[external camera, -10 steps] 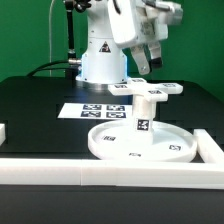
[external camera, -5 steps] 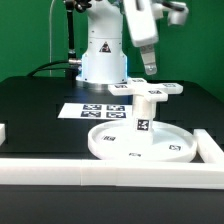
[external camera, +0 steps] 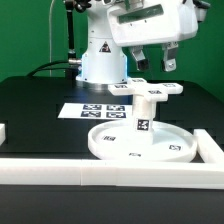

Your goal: Assemble round table

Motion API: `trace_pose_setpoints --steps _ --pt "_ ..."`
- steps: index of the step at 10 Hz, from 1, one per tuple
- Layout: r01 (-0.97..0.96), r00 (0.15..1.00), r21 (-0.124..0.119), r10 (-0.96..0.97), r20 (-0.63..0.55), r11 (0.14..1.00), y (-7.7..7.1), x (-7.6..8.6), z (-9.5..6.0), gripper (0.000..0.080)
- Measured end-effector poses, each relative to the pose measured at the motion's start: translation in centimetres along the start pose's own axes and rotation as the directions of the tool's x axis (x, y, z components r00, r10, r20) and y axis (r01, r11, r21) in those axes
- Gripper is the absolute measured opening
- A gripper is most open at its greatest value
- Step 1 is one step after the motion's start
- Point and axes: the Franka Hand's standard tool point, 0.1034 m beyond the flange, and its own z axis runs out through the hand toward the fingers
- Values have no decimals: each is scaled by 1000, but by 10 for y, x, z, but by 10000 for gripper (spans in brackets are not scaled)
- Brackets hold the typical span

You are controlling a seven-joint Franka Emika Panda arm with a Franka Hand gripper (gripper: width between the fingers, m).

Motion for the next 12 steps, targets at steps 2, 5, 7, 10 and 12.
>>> trace_pose_setpoints --steps 2,5,7,10,12 --pt "113 994 -1 -113 0 994 0 0 0 649" --pt "512 858 -55 -513 -11 857 -1 -2 1 649" --pt "675 737 -75 -676 13 734 -3 -4 1 649" --pt "800 598 -74 -801 26 595 -2 -2 1 649" --pt "882 469 -71 -882 37 466 -1 -1 1 649"
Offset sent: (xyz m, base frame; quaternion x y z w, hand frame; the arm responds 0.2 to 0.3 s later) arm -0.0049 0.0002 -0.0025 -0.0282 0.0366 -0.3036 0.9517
